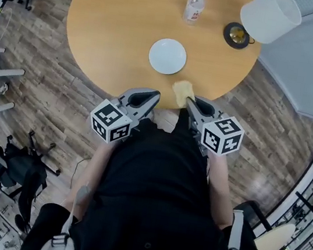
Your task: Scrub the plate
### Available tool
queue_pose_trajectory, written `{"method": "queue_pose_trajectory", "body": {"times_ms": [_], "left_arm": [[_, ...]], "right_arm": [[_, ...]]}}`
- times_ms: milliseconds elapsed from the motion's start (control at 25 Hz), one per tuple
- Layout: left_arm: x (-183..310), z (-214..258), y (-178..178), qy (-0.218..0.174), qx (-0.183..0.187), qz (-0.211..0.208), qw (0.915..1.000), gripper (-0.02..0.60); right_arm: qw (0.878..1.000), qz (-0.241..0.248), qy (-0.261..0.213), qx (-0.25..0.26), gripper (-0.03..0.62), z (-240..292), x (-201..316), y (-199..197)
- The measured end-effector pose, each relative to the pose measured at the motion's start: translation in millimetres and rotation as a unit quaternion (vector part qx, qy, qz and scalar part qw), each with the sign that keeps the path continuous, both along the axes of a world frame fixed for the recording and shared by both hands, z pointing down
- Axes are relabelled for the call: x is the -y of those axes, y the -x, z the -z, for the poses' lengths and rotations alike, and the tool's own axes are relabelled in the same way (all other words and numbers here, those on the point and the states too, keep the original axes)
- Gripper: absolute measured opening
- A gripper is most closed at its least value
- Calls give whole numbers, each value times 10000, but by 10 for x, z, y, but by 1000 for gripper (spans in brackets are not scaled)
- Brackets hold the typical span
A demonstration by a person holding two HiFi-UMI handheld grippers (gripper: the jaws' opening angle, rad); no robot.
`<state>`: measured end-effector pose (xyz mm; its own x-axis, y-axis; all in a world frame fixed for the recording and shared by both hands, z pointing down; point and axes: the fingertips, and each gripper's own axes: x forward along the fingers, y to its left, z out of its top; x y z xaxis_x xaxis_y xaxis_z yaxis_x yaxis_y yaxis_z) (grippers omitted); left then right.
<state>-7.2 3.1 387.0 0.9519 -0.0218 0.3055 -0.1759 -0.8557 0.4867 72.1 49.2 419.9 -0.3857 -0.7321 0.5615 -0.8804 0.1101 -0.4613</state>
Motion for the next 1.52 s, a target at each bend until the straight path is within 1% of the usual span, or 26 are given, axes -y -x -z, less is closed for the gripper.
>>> {"method": "queue_pose_trajectory", "body": {"times_ms": [120,240,400,560,680,840,1040,1200,1400,1520], "left_arm": [[48,46,-179,83,27,405,9991,8],[96,50,-371,89,162,738,9971,8],[100,59,-606,135,283,1235,9919,9],[1,-46,-700,204,386,1716,9842,8],[-44,-83,-739,271,426,2080,9768,8],[-129,-124,-747,370,478,2417,9685,8],[-189,-129,-693,448,552,2721,9596,8],[-248,-144,-639,540,550,2823,9562,8],[-278,-153,-478,594,505,2795,9570,8],[-270,-106,-425,570,352,2658,9617,9]], "right_arm": [[9990,438,68,51,33,-1,145,-167],[9961,869,103,140,33,3,319,-346],[9889,1459,225,191,32,-53,426,-567],[9783,2028,370,212,32,-221,458,-630],[9677,2467,474,231,33,-320,524,-636],[9537,2957,538,127,32,-438,656,-609],[9417,3288,711,51,32,-637,828,-506],[9335,3482,854,-100,32,-814,894,-373],[9332,3424,1028,-358,32,-1045,1046,-137],[9379,3250,1099,-523,32,-1191,1168,-60]]}}
